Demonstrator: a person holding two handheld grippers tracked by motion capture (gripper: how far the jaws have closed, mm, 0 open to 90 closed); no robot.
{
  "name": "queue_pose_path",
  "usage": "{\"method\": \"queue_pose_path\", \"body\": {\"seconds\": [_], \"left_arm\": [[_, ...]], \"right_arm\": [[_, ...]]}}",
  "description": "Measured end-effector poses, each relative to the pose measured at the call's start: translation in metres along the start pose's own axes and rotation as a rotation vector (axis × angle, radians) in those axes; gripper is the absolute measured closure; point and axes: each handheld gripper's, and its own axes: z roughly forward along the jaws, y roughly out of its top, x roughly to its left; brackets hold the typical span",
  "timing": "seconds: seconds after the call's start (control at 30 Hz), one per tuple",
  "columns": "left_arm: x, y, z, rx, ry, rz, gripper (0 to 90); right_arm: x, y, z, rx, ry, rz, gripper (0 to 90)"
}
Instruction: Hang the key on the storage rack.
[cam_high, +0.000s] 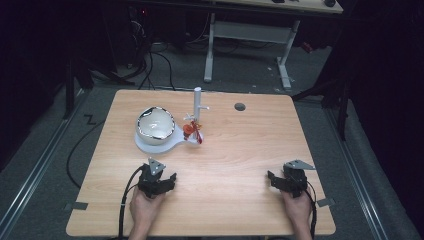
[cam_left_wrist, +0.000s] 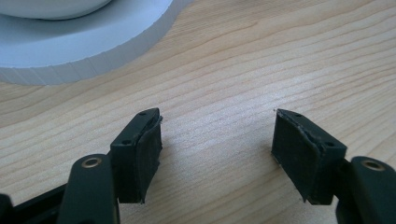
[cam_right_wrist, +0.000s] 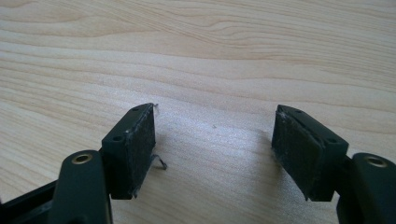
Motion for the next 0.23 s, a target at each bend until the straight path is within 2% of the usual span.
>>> {"method": "queue_pose_path", "body": {"seconds": [0.23], "left_arm": [[0.0000, 0.0000, 0.0000, 0.002, -0.005, 0.001, 32.1]], "right_arm": [[0.0000, 0.0000, 0.0000, 0.000, 0.000, 0.001, 30.8]]}}
